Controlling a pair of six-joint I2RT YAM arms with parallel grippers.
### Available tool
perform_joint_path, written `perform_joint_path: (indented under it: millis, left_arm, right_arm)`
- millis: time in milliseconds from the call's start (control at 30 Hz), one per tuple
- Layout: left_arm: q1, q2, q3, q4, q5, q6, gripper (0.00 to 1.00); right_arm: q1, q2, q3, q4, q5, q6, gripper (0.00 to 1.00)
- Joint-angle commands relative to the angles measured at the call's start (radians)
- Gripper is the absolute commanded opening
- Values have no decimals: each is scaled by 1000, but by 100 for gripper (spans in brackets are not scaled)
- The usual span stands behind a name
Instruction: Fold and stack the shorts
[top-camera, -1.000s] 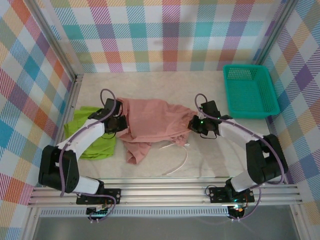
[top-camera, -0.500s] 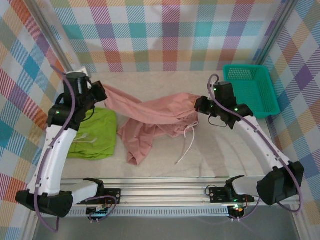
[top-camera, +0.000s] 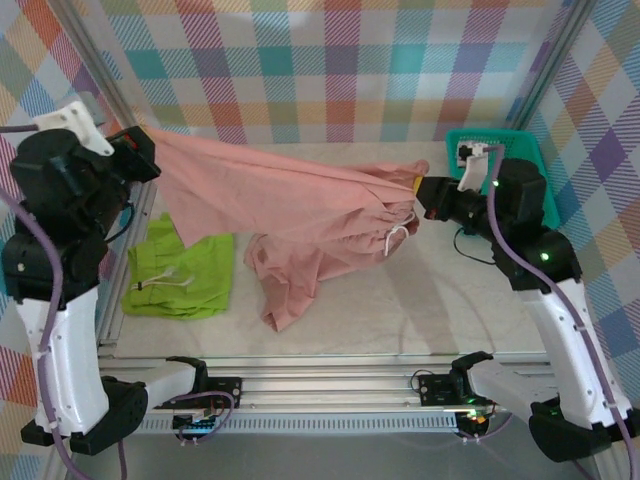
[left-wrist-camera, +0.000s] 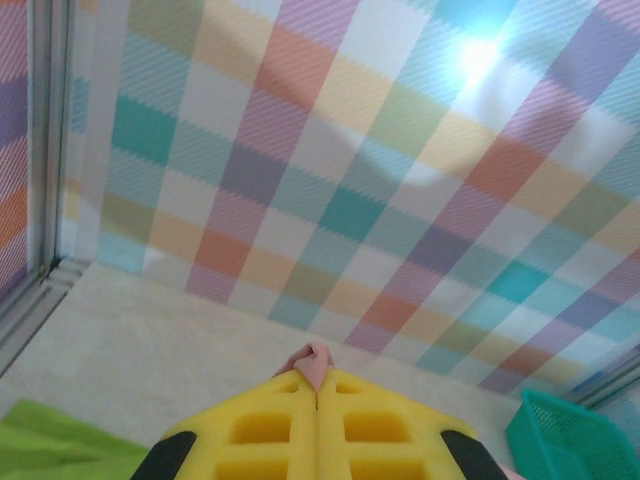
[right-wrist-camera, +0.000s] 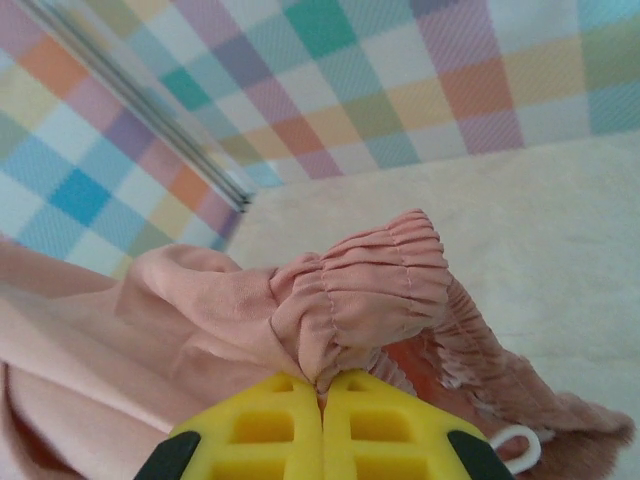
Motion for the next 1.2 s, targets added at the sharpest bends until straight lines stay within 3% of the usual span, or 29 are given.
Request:
perform_joint_path:
  millis: [0,133,233,333,567,733,767,800,867,900,967,1067,1167]
  left_arm:
    - [19,31,133,-37,-42,16,0]
    - [19,127,323,-58,-49,10,0]
    - [19,235,433,-70,-31,1,0]
    - [19,349,437,-47,-14,-2,0]
    - [20,720,447,103,25,-2,0]
    - [24,1074,684,152,47,-3,1]
    - [25,1132,716,170,55,-12,10]
    - [27,1172,725,190,66,-29,30]
    - [38,1235,725,227,130,-75,93]
    - [41,1249,725,228,153,-91,100]
    - [39,1238,723,193,200,-86,100]
    - [26,1164,711,85,233,-17,100]
    - [2,1013,570,-24,254,48,100]
  right_arm:
    - [-8,-45,35,-28,-58,27,0]
    - [-6,-78,57,-7,-82,87,0]
    - [-6,-79,58,-21,8,154,0]
    - [-8,-40,17,-25,95,173,0]
    - [-19,204,-36,85,227,147,0]
    - [-115,461,40,184,197,189,0]
    - [-136,516,58,211,177,204,0]
    - [-146,560,73,234,174,209,1]
    - [-172,666,129,257,139,211,32]
    - [-181,705,166,240,125,211,44]
    - [-186,751,233,179,102,195,62]
    - [-186,686,175,211,72,184,89]
    - [-183,588,84,208,35,153,96]
